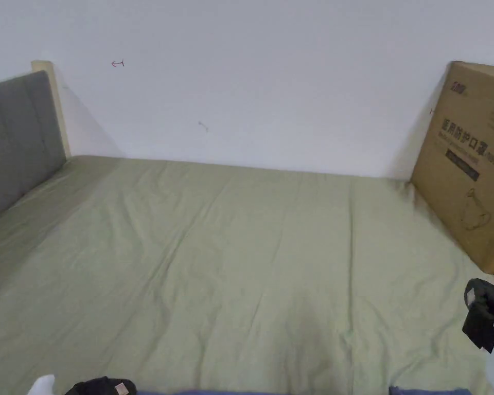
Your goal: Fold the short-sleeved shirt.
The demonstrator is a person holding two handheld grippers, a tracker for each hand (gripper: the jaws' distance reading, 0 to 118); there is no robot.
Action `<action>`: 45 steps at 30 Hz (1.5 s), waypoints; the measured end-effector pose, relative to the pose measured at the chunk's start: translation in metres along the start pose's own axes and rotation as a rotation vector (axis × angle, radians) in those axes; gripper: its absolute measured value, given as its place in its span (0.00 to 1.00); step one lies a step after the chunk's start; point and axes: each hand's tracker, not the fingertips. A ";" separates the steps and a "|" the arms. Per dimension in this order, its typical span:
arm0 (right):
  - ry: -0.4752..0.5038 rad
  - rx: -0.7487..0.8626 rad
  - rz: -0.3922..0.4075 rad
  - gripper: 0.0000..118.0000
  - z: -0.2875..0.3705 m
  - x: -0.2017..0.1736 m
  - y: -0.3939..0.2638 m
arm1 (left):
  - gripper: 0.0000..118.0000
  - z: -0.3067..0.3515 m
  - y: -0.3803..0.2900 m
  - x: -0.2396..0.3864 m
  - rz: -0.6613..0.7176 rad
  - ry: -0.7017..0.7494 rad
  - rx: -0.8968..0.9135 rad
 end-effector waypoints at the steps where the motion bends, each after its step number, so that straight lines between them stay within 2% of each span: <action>1: -0.013 -0.007 0.003 0.00 0.000 0.000 -0.002 | 1.00 -0.007 -0.002 -0.008 0.034 -0.012 -0.009; 3: -0.028 -0.018 0.006 0.00 0.000 0.000 -0.005 | 1.00 -0.021 -0.004 -0.011 0.075 -0.058 -0.020; 6: -0.034 -0.030 -0.020 0.00 0.000 0.001 -0.005 | 1.00 -0.038 -0.007 0.000 0.052 -0.191 -0.030; 7: -0.033 -0.030 -0.036 0.00 0.000 0.001 -0.005 | 1.00 -0.053 0.012 -0.025 0.070 -0.235 -0.063; 9: -0.032 -0.030 -0.050 0.00 -0.001 0.000 -0.004 | 1.00 -0.070 0.006 -0.022 0.104 -0.282 -0.083; 10: -0.033 -0.030 -0.054 0.00 -0.001 -0.001 -0.004 | 0.96 -0.074 0.005 -0.015 0.098 -0.281 -0.088; 11: -0.030 -0.030 -0.060 0.00 -0.001 -0.001 -0.004 | 0.84 -0.077 0.008 -0.015 0.089 -0.263 -0.093; 12: -0.024 -0.031 -0.065 0.00 -0.001 -0.002 -0.004 | 0.52 -0.081 0.008 -0.011 0.072 -0.197 -0.105; 13: -0.021 -0.032 -0.066 0.00 -0.002 -0.002 -0.004 | 0.08 -0.086 0.008 -0.007 0.060 -0.095 -0.115; 15: -0.017 -0.032 -0.064 0.00 -0.003 -0.003 -0.003 | 0.07 -0.092 0.010 -0.009 0.022 0.051 -0.118; 19: -0.008 -0.022 -0.061 0.00 -0.003 -0.005 0.001 | 0.07 -0.053 0.016 -0.007 0.069 -0.094 -0.041; 22: 0.004 -0.011 -0.072 0.00 -0.005 -0.006 0.005 | 0.07 -0.013 0.032 -0.007 0.028 -0.034 0.066; 25: 0.025 -0.006 -0.078 0.00 -0.006 -0.011 0.003 | 0.07 0.028 0.038 -0.001 0.016 0.092 0.116; 28: 0.052 -0.018 -0.080 0.00 -0.010 -0.019 -0.003 | 0.07 0.043 0.033 0.022 -0.099 0.238 0.129; 31: 0.082 -0.036 -0.082 0.00 -0.013 -0.025 -0.008 | 0.07 0.038 0.015 0.062 -0.250 0.233 0.149; 35: 0.120 -0.042 -0.070 0.00 -0.011 -0.029 -0.009 | 0.07 0.000 -0.003 0.114 -0.397 0.144 0.066; 38: 0.127 -0.022 -0.071 0.00 -0.005 -0.022 -0.009 | 0.07 -0.050 -0.033 0.146 -0.524 0.201 0.025; 40: 0.113 -0.001 -0.101 0.00 0.002 -0.013 -0.008 | 0.07 -0.086 -0.052 0.156 -0.590 0.266 0.003; 43: 0.105 0.003 -0.135 0.00 0.010 0.001 -0.009 | 0.08 -0.138 -0.080 0.159 -0.585 0.299 -0.043; 44: 0.099 0.005 -0.133 0.00 0.011 0.006 -0.010 | 0.13 -0.152 -0.087 0.156 -0.582 0.314 -0.042; 45: 0.095 0.004 -0.132 0.00 0.013 0.009 -0.011 | 0.25 -0.163 -0.091 0.153 -0.588 0.325 -0.051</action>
